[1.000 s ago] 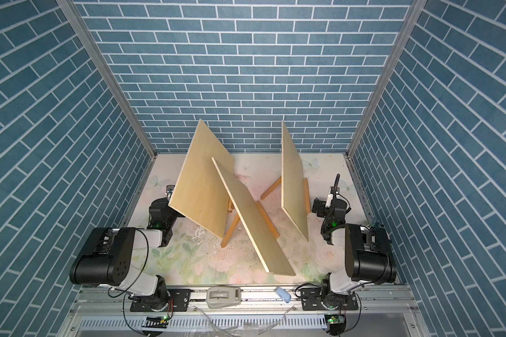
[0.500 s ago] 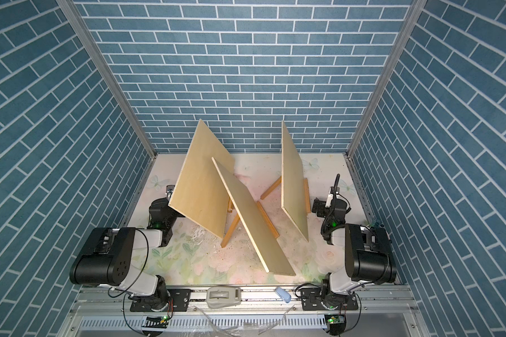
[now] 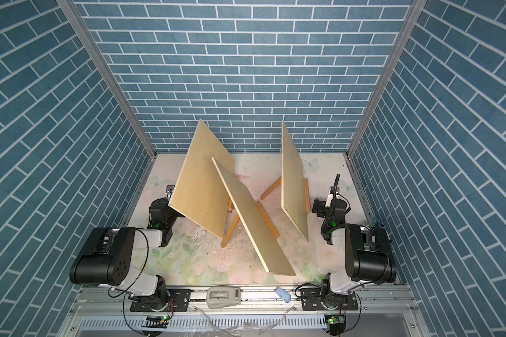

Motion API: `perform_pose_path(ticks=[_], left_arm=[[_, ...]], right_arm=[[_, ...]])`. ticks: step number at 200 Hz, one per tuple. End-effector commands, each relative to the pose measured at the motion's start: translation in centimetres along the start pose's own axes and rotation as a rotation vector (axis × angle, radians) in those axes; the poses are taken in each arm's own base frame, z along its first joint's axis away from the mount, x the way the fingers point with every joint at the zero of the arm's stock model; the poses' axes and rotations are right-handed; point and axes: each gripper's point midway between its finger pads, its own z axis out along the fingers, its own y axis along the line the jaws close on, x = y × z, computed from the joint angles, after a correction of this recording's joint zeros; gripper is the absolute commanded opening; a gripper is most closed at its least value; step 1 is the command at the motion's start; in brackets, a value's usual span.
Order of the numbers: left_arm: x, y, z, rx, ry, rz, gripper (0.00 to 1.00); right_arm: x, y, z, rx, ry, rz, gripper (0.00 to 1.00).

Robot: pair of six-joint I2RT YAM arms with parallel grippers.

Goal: Disassemble the easel
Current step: Pick up the drawing board from the easel.

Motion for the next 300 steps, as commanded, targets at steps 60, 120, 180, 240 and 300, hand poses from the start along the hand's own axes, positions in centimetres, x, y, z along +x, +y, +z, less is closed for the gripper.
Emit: perform_pose_path(ticks=[60, 120, 180, 240, 300], left_arm=[[-5.7, 5.2, -3.3, -0.211, 0.09, -0.051, 0.97], [-9.6, 8.0, -10.9, -0.339, 0.287, -0.019, 0.99], [-17.1, 11.6, -20.1, -0.538, 0.264, -0.055, 0.9], [-21.3, 8.2, -23.1, -0.327, 0.411, -0.229, 0.76], [-24.7, -0.2, -18.6, 0.17, 0.495, -0.409, 0.67]], right_arm=[[-4.3, -2.9, -2.7, 0.145, -0.026, 0.069, 0.78], [-5.3, -5.0, -7.6, 0.256, 0.058, 0.261, 0.61], [-9.4, -3.4, -10.8, 0.193, 0.188, 0.327, 0.62], [-13.9, 1.1, -12.6, -0.047, 0.325, 0.335, 0.67], [-17.0, 4.9, -14.6, -0.247, 0.389, 0.367, 0.53]])
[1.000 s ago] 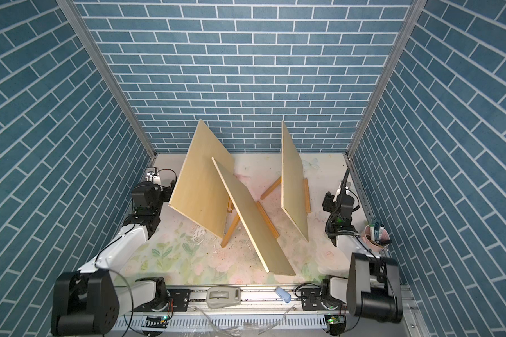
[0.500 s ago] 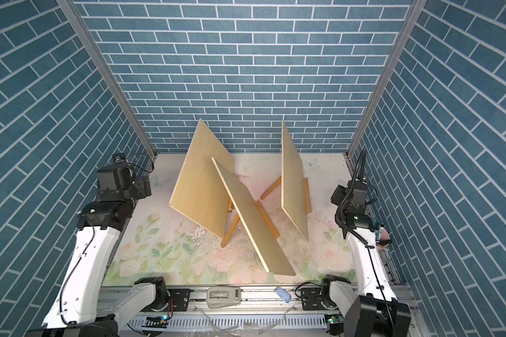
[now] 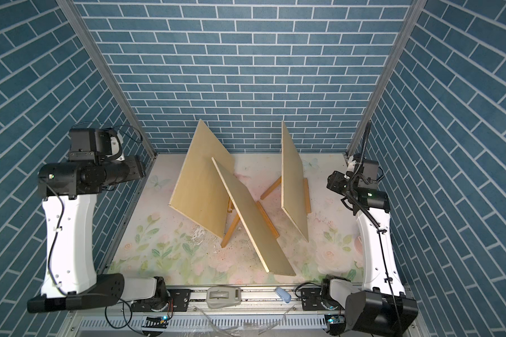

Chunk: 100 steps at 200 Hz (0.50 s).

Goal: Disassemble the easel
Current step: Pick up the drawing board from the easel.

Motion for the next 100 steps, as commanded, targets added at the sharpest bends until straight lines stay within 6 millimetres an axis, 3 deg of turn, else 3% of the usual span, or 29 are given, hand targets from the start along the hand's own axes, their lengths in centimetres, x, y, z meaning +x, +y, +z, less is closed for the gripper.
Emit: perform_pose_path(ticks=[1, 40, 68, 100], left_arm=[[1.4, -4.1, 0.1, 0.24, 0.114, -0.054, 0.67], [-0.9, -6.0, 1.4, 0.336, 0.078, -0.125, 0.75], [-2.7, -6.6, 2.4, 0.357, 0.034, -0.156, 0.69], [-2.9, -7.6, 4.8, 0.365, 0.077, -0.133, 0.58]], right_arm=[[1.2, 2.2, -0.8, -0.094, 0.114, 0.029, 0.52], [1.0, 3.9, 0.1, -0.071, 0.188, -0.03, 0.51], [1.0, 4.9, 1.1, -0.034, 0.208, -0.097, 0.5], [1.6, 6.2, 1.5, -0.052, 0.211, -0.116, 0.46]])
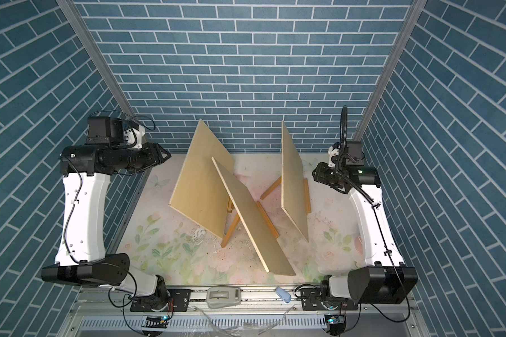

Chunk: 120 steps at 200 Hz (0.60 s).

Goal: Disassemble the easel
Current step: Pick up the drawing board from the easel.

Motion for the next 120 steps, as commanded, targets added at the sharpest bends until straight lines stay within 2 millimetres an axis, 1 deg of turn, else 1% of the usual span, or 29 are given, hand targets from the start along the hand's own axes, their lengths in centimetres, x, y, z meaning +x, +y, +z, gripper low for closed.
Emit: perform_pose_path(ticks=[1, 30, 50, 76, 97, 120], left_arm=[[-0.8, -0.8, 1.9, 0.036, 0.011, 0.006, 0.58], [-0.8, -1.5, 3.7, 0.04, 0.036, 0.033, 0.56], [-0.6, -2.4, 5.1, 0.051, 0.068, 0.057, 0.55], [-0.8, -2.9, 6.5, 0.024, 0.093, 0.107, 0.54], [-0.9, -2.7, 7.7, -0.02, 0.121, 0.134, 0.51], [-0.7, -1.7, 8.5, -0.087, 0.152, 0.15, 0.47]], right_arm=[[0.5, 0.2, -0.4, 0.027, 0.009, -0.017, 0.46], [0.9, 0.4, -0.1, 0.029, 0.009, -0.013, 0.46], [1.1, 0.5, 0.2, 0.033, 0.016, -0.011, 0.46], [1.1, 0.7, 0.5, 0.039, 0.016, -0.013, 0.46], [1.0, 0.8, 0.7, 0.043, 0.016, -0.014, 0.46], [0.8, 0.7, 0.8, 0.048, 0.011, -0.012, 0.46]])
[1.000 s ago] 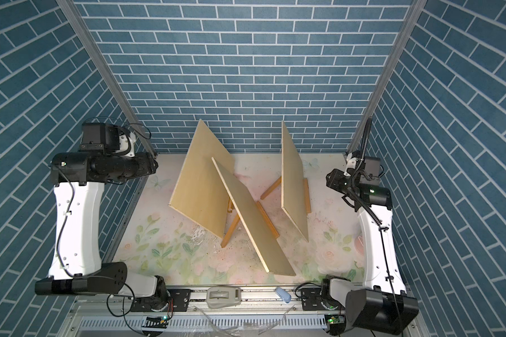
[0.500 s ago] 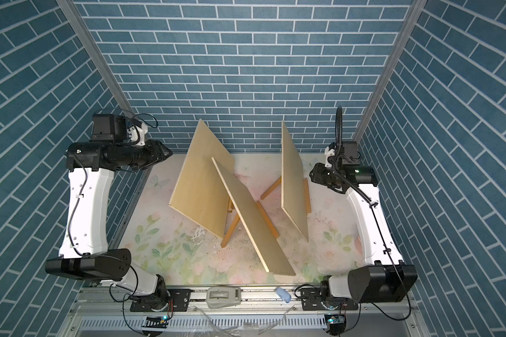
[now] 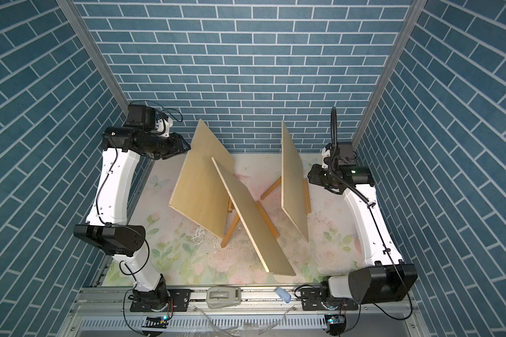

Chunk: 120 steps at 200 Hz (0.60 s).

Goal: Disassemble the easel
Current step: Pick up the drawing board from the easel.

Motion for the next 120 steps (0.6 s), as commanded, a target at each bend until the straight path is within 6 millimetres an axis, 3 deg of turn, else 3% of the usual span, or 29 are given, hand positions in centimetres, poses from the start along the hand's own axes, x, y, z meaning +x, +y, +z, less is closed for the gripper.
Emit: perform_pose_path(ticks=[1, 28, 120], left_arm=[[0.9, 1.5, 0.6, -0.096, 0.061, 0.031, 0.46], [0.9, 2.2, 1.2, -0.134, 0.079, 0.039, 0.45], [1.5, 0.9, 4.2, -0.078, 0.132, 0.042, 0.3]], right_arm=[[0.1, -0.3, 0.2, 0.024, 0.001, 0.025, 0.46], [-0.1, -0.2, 0.5, 0.027, 0.003, 0.027, 0.46], [-0.7, 0.1, 2.1, 0.02, 0.022, 0.031, 0.46]])
